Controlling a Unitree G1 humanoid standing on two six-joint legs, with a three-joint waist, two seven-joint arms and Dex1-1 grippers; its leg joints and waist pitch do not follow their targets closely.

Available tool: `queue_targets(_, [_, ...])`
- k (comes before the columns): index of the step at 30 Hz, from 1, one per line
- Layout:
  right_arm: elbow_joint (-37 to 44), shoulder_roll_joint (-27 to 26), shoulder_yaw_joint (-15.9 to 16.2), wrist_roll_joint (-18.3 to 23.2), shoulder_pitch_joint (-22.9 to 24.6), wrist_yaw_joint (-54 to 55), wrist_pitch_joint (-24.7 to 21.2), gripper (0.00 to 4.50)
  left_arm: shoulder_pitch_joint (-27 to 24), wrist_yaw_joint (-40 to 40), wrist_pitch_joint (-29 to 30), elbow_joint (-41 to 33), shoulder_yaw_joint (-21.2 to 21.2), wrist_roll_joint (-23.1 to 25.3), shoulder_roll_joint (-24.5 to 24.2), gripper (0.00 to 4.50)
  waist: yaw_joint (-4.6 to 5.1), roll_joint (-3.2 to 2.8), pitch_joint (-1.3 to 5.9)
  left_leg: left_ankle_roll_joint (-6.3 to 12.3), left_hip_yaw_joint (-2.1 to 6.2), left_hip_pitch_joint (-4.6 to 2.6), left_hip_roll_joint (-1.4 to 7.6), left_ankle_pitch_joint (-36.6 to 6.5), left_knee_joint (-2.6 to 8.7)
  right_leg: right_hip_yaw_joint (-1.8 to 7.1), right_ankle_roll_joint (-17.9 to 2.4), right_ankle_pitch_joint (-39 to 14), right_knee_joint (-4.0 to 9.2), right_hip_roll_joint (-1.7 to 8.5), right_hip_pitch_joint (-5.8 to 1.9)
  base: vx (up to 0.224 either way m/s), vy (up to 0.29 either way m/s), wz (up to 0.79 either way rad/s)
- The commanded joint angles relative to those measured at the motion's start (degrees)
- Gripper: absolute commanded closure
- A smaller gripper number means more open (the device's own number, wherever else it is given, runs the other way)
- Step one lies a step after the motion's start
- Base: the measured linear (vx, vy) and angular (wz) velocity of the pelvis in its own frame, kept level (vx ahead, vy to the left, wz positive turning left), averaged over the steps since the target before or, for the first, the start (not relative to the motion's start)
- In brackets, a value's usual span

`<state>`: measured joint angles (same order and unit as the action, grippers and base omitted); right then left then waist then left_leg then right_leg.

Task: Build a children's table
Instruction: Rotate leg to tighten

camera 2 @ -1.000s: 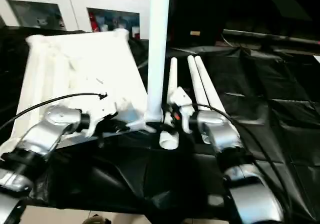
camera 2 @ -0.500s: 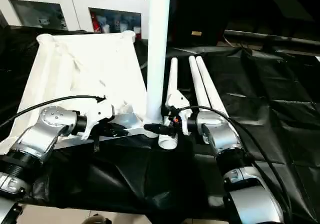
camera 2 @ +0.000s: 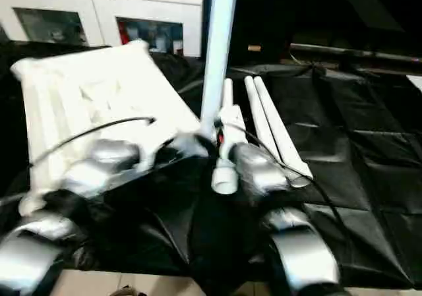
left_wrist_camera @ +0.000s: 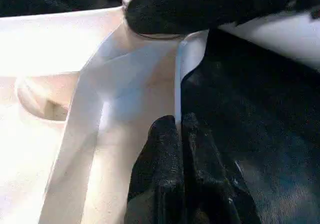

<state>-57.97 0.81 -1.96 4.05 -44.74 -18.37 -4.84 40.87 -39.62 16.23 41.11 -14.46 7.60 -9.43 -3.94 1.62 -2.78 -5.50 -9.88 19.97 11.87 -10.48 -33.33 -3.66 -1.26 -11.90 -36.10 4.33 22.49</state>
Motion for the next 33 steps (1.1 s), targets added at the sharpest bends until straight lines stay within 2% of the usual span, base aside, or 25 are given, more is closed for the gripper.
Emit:
queue_targets(1, [-3.30,-4.81,2.99,-0.65,0.74,-2.08,-0.59,1.42,1.72,4.07,-0.16,1.35,-0.55,0.27,2.93,4.50,0.05,-0.62,3.16,-0.22,0.11,-0.25,1.06,-14.03,3.94,2.81,-10.71,-12.80,5.44,3.54,-2.13,0.000,0.000,0.00])
queue_targets(2, [-3.31,-4.82,3.02,-0.69,0.72,-2.10,-0.51,1.07,1.73,4.08,-0.20,1.38,-0.55,0.28,2.94,4.50,0.05,-0.62,3.16,-0.22,0.11,-0.25,1.06,-14.03,3.94,2.81,-10.71,-12.80,5.44,3.54,-2.13,0.000,0.000,0.00])
queue_targets(3, [-3.51,-4.94,3.42,-1.55,0.45,-2.67,0.99,1.07,1.92,4.12,-0.95,1.92,-0.47,0.42,2.97,4.50,0.03,-0.56,3.28,0.33,0.20,0.07,1.05,-12.95,3.96,2.76,-10.70,-11.37,5.19,3.55,-2.47,0.000,0.000,0.00])
queue_targets(5, [-4.14,-4.77,3.21,-2.18,-0.27,-3.53,3.86,1.00,1.80,3.85,-2.05,2.69,-0.30,0.42,2.29,4.50,0.10,-0.69,3.43,0.76,0.21,0.32,1.00,-11.58,3.90,2.68,-11.04,-8.99,4.93,3.52,-2.61,0.000,0.000,0.00])
queue_targets(7, [-4.18,-4.38,3.12,-2.11,-0.34,-4.46,4.63,0.62,1.55,3.22,-2.70,2.68,-0.33,0.43,1.79,4.50,0.28,-0.66,3.34,1.19,0.17,0.25,0.99,-12.15,3.92,2.65,-11.31,-9.73,5.07,3.58,-2.61,0.000,0.000,0.00])
queue_targets(12, [-3.31,-2.04,4.10,-1.81,0.42,-11.03,6.47,0.62,0.41,-0.40,-4.22,1.48,-0.18,-0.21,-0.14,4.50,0.43,-0.69,3.25,1.73,0.19,0.25,1.11,-13.26,4.04,2.66,-11.28,-11.83,5.32,3.63,-2.59,0.000,0.000,0.00])
queue_targets(13, [-1.95,-0.51,5.17,-2.09,1.32,-14.61,7.35,0.62,-0.49,-3.44,-5.53,0.23,-0.55,-0.72,-1.55,4.50,0.43,-0.07,3.32,2.16,0.15,0.45,1.09,-12.61,3.96,2.64,-11.27,-11.31,5.32,3.68,-2.78,0.000,0.000,0.00])
queue_targets(14, [-0.51,0.96,6.25,-2.35,2.27,-18.04,8.09,0.62,-1.30,-5.82,-5.60,-0.94,-0.75,-1.18,-2.80,4.50,0.39,-0.25,3.26,2.42,0.26,0.62,1.15,-12.29,3.99,2.59,-11.39,-11.20,5.15,3.77,-2.89,0.000,0.000,0.00])
queue_targets(15, [0.40,1.88,6.74,-2.47,2.90,-20.67,8.63,0.62,-1.76,-7.21,-5.93,-1.50,-0.83,-1.44,-3.64,4.50,0.37,-0.40,3.34,2.96,0.20,0.70,1.25,-11.51,3.91,2.62,-11.22,-10.42,5.14,3.78,-2.87,0.000,0.000,0.00])
queue_targets(16, [3.51,4.39,7.55,-1.84,4.72,-27.22,8.73,0.62,-3.31,-12.10,-7.38,-3.46,-0.97,-2.79,-5.99,4.50,0.26,-0.34,3.58,3.81,0.24,0.82,1.22,-9.47,3.73,2.63,-11.83,-6.93,4.70,3.71,-3.18,0.000,0.000,0.00])
queue_targets(18, [4.82,5.51,7.91,-1.44,5.45,-29.95,8.54,0.62,-3.91,-14.01,-7.87,-4.24,-1.11,-3.19,-7.06,4.50,0.35,-0.42,3.63,4.59,0.11,0.84,1.31,-8.03,3.57,2.70,-12.71,-3.69,4.41,3.60,-3.00,0.000,0.000,0.00])
queue_targets(21, [8.49,8.75,8.82,-0.59,7.30,-36.20,7.83,0.62,-6.11,-20.91,-9.60,-7.27,-1.81,-4.98,-10.45,4.50,0.38,-0.56,3.73,5.64,0.02,0.79,1.37,-6.07,3.44,2.58,-14.62,0.87,3.82,3.45,-3.05,0.000,0.000,0.00])
queue_targets(23, [10.55,10.99,9.11,-0.05,8.08,-39.77,7.69,0.62,-7.61,-25.50,-10.17,-9.57,-2.22,-6.01,-13.09,4.50,0.24,-0.66,3.74,5.78,-0.15,0.53,1.55,-6.39,3.37,2.54,-15.50,1.52,3.69,3.36,-2.95,0.000,0.000,0.00])
queue_targets(24, [10.76,11.24,9.15,-0.02,8.15,-40.04,7.73,0.62,-7.80,-25.96,-10.10,-9.90,-2.17,-6.20,-13.38,4.50,0.14,-0.85,3.64,5.63,-0.22,0.52,1.60,-6.80,3.41,2.51,-15.73,1.23,3.68,3.32,-2.82,0.000,0.000,0.00])
queue_targets(27, [12.39,12.56,9.22,0.38,8.67,-42.18,7.58,0.62,-8.97,-28.97,-9.73,-12.00,-2.02,-7.28,-15.03,4.50,-0.18,-0.91,3.61,5.16,-0.33,0.20,1.75,-7.50,3.48,2.55,-16.06,0.47,3.75,3.36,-2.57,0.000,0.000,0.00])
queue_targets(31, [14.16,13.23,8.99,0.93,9.10,-44.12,6.58,0.62,-9.85,-31.29,-9.36,-13.71,-1.94,-8.26,-16.13,4.50,-0.80,-0.90,3.49,3.95,-0.32,0.25,1.67,-8.34,3.62,2.65,-14.99,-1.38,3.85,3.39,-2.64,0.000,0.000,0.00])
queue_targets(33, [14.97,13.45,9.34,1.27,9.27,-45.03,5.89,0.87,-10.06,-31.45,-9.32,-14.24,-1.88,-8.24,-16.56,4.50,-0.85,-0.72,3.57,3.64,-0.31,0.26,1.60,-8.27,3.61,2.67,-14.68,-1.60,3.85,3.42,-2.74,0.000,0.000,0.00])
